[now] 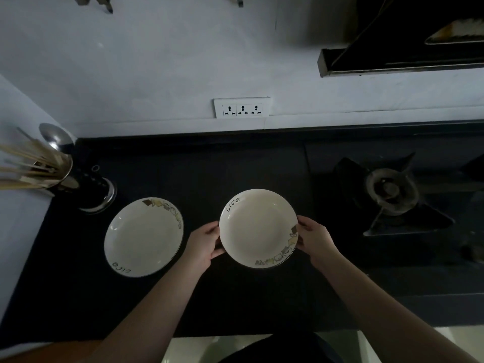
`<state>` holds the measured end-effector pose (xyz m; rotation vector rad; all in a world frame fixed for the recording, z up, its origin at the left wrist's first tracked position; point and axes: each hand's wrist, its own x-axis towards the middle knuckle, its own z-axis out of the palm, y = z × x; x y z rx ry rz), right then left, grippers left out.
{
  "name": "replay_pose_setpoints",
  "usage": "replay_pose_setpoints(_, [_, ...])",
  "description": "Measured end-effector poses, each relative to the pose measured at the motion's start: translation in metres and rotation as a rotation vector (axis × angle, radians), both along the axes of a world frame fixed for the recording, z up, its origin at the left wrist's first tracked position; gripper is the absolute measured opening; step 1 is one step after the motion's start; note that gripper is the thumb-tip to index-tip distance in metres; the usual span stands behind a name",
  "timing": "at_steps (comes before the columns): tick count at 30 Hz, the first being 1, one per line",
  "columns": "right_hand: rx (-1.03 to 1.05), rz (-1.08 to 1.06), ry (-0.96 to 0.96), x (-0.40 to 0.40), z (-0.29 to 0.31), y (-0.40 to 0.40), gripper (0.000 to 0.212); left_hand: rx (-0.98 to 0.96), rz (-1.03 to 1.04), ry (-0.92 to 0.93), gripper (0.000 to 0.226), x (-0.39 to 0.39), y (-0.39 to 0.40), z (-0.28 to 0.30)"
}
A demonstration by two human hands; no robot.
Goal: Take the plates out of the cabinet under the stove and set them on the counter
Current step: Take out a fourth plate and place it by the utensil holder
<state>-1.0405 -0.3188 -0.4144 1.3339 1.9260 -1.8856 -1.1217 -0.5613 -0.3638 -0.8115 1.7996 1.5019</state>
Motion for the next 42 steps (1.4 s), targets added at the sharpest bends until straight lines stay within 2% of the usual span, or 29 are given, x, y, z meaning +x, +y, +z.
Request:
replay_pose_setpoints(5, [-0.005,-0.009,-0.006,-0.005,-0.006,0.004,0.036,0.005,-0.018,0.002,0.029,-0.004,0.002,-0.001])
replay_pose_setpoints(12, [-0.048,-0.033,0.014,-0.006,-0.011,0.010,0.032,0.015,-0.064,0.030,0.044,-0.005,0.003,-0.005])
replay_pose_setpoints(20, [-0.081,-0.059,0.012,-0.008,-0.019,0.006,0.032,0.013,-0.107,0.056,0.050,-0.006,0.000,-0.010])
replay_pose_setpoints(27, [-0.082,-0.080,-0.002,-0.008,-0.021,0.003,0.035,0.035,-0.135,0.071,0.048,-0.005,-0.001,-0.011])
replay_pose_setpoints(37, [-0.079,-0.061,-0.014,-0.006,-0.025,0.002,0.040,0.084,-0.078,0.083,0.060,0.000,-0.004,-0.013])
replay_pose_setpoints(42, [-0.098,-0.078,-0.020,-0.005,-0.024,0.004,0.039,0.118,-0.044,0.084,0.057,0.001,-0.006,-0.014])
